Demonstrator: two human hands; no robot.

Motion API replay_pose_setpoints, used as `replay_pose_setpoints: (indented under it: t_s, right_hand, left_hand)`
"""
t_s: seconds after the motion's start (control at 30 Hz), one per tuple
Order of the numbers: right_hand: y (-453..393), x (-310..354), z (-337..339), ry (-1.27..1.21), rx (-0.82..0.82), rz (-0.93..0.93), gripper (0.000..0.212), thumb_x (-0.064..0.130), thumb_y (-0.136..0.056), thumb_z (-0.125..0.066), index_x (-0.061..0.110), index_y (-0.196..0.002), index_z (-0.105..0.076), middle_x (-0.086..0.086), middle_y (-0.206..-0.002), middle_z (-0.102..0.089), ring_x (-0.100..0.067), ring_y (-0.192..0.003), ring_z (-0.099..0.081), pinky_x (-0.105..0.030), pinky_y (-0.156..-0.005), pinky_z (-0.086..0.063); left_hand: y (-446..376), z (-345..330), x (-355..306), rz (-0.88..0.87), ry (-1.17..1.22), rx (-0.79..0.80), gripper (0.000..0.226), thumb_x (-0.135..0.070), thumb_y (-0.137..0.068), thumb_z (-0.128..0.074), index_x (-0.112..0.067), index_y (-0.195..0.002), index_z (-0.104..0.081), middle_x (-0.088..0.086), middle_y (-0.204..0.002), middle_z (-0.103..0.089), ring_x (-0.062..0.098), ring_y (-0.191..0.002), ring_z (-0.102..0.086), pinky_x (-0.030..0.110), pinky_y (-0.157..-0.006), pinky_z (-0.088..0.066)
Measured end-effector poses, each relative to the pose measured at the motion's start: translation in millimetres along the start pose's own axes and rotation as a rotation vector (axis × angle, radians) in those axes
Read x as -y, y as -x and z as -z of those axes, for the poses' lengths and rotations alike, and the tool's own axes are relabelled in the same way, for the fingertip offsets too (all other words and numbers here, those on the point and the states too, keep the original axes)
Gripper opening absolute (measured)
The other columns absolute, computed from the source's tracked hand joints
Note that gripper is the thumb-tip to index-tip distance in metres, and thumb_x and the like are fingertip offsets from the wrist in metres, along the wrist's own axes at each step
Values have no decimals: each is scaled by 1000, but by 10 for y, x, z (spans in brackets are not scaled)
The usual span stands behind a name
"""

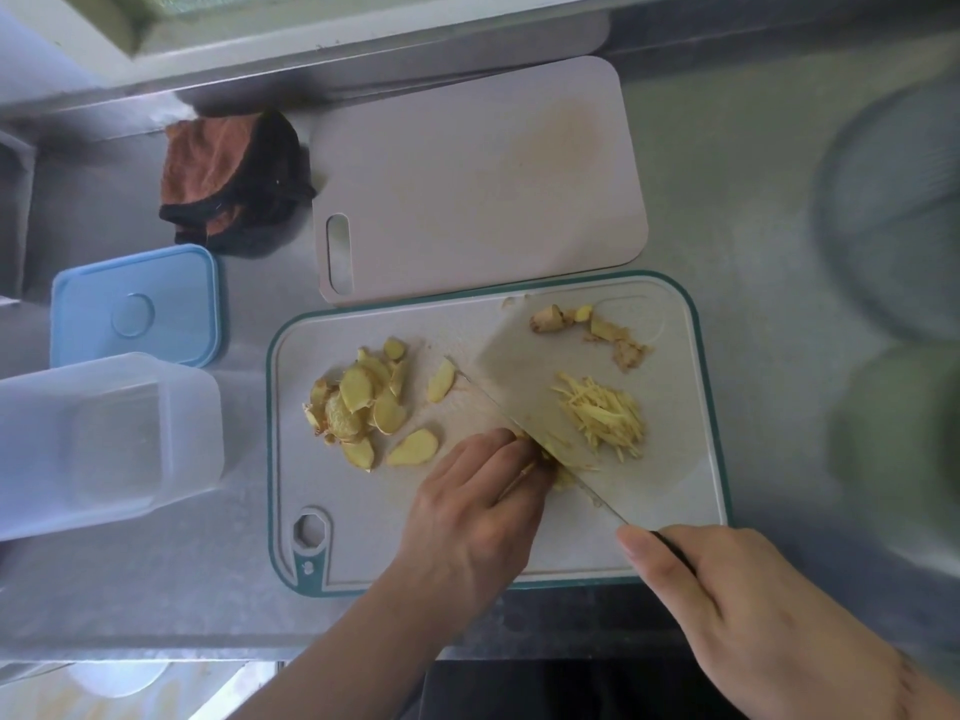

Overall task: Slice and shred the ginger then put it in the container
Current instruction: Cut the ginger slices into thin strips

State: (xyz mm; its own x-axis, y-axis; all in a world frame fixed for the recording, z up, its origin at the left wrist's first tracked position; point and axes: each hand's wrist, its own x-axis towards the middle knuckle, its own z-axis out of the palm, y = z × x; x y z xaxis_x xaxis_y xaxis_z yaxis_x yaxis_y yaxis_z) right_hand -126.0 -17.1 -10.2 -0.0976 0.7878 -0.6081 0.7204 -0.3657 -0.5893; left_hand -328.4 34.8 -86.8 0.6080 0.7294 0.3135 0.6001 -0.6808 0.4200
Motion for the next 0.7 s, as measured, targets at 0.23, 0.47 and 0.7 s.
replay_pose_setpoints:
  t_s: [0.23, 0.47, 0.7]
  right_hand:
    - [-110, 46, -57, 21, 11, 10, 69, 79, -79, -4, 20, -55, -33, 12, -58, -49, -10, -53, -44, -22, -50, -34]
    - [-128, 1, 17, -13, -44, 10, 69, 76, -83, -12, 18, -53, -33, 5, -49, -44, -12, -46, -40, -20, -45, -30]
    - [-26, 56, -26, -23, -17, 15, 73, 82, -71, -11, 15, -54, -34, 1, -53, -45, -13, -48, -40, -21, -47, -28]
  left_hand:
    - [-6, -5, 11, 0, 11, -14, 9, -1, -91, -72, -2, -97, -79, 11, -103, -75, 27, -102, -70, 33, -92, -55]
    - [18, -9, 2, 29, -5, 2, 7, 1, -86, -75, -3, -92, -78, 12, -98, -72, 26, -95, -68, 36, -84, -56]
    - [3, -9, -12, 30, 13, -16, 8, -1, -89, -74, -2, -95, -79, 10, -102, -74, 26, -98, -70, 36, -86, -57]
